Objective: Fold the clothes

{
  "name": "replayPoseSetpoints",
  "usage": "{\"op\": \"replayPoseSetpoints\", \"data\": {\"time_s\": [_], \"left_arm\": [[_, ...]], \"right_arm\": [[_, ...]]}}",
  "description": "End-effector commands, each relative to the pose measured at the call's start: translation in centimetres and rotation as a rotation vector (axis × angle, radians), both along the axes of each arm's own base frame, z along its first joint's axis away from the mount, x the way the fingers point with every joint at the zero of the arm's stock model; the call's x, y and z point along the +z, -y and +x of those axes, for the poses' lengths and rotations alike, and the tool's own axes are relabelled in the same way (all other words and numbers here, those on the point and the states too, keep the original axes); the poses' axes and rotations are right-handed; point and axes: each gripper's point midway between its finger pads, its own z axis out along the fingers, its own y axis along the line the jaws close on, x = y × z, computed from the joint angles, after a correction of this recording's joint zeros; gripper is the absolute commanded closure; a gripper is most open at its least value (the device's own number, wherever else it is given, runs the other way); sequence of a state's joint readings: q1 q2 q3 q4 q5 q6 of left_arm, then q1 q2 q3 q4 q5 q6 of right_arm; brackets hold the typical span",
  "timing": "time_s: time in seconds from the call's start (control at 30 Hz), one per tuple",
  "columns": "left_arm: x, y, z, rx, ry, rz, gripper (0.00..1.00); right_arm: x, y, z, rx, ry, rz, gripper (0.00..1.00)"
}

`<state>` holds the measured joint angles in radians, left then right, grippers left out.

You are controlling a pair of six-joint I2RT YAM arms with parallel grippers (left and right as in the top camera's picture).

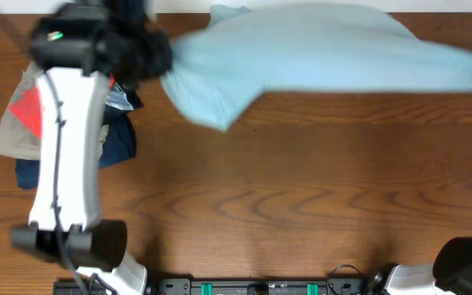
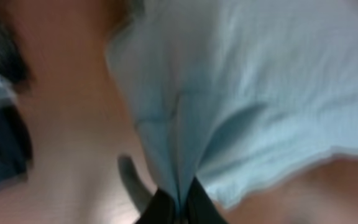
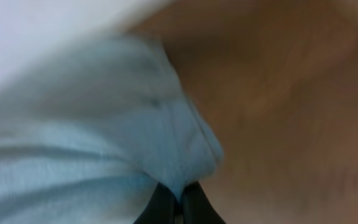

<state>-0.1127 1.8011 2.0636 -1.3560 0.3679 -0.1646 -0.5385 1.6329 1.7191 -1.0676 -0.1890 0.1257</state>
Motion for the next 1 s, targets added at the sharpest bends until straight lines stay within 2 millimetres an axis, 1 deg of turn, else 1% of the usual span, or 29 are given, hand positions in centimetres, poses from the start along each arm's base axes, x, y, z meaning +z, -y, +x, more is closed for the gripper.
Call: {"op": "replayPoseSetpoints", "data": {"time_s": [0.0, 0.03, 0.07, 0.13, 0.2, 0.3, 0.37, 0.43, 0.5, 0.6, 0.7, 0.8, 0.9, 0.97], "left_arm": [[-4.9, 1.2, -3.0, -0.136, -0.176, 0.046, 0.94], [-6.3, 1.3, -4.0, -0.152, -0.234, 0.054, 0.94], [-7.7, 1.3, -4.9, -0.157, -0.288, 0.059, 0.94], [-10.8, 1.1, -7.3, -0.163, -0.411, 0.071, 0.94], [-13.1, 0.8, -9.4, -0.159, -0.511, 0.079, 0.94], [-15.7, 0.3, -12.3, -0.16, -0.631, 0.09, 0.94], [-16.8, 0.0, -14.0, -0.16, -0.694, 0.095, 0.94], [-17.6, -0.3, -15.4, -0.16, -0.735, 0.099, 0.94], [-18.0, -0.5, -16.6, -0.16, -0.756, 0.101, 0.94], [-17.7, -0.8, -18.4, -0.16, -0.758, 0.102, 0.94], [-16.9, -1.2, -19.3, -0.158, -0.708, 0.114, 0.94], [-15.9, -2.2, -18.7, -0.119, -0.619, 0.165, 0.94], [-15.3, -3.3, -16.6, -0.049, -0.479, 0.204, 0.94], [-15.1, -3.8, -14.4, 0.021, -0.389, 0.194, 0.94]], "right_arm": [[-5.1, -0.1, -2.6, -0.004, -0.156, 0.009, 0.99], [-7.0, -0.6, -3.4, -0.002, -0.202, 0.037, 0.99], [-8.3, -1.0, -4.0, -0.001, -0.234, 0.056, 0.99], [-11.7, -2.2, -6.1, -0.001, -0.325, 0.114, 0.99], [-14.1, -3.2, -7.9, -0.009, -0.402, 0.153, 0.99], [-16.8, -3.8, -11.2, -0.069, -0.529, 0.176, 0.99], [-17.8, -3.5, -13.2, -0.131, -0.612, 0.154, 0.99], [-18.2, -3.3, -15.0, -0.197, -0.678, 0.144, 0.99], [-18.1, -3.3, -16.0, -0.223, -0.71, 0.155, 0.99], [-17.7, -3.1, -17.1, -0.244, -0.738, 0.157, 0.99], [-17.2, -2.9, -17.6, -0.258, -0.734, 0.156, 0.99], [-16.7, -3.1, -17.3, -0.256, -0.702, 0.159, 0.99], [-16.8, -3.3, -16.0, -0.235, -0.645, 0.18, 0.99], [-16.8, -3.3, -14.8, -0.225, -0.591, 0.197, 0.99]]}}
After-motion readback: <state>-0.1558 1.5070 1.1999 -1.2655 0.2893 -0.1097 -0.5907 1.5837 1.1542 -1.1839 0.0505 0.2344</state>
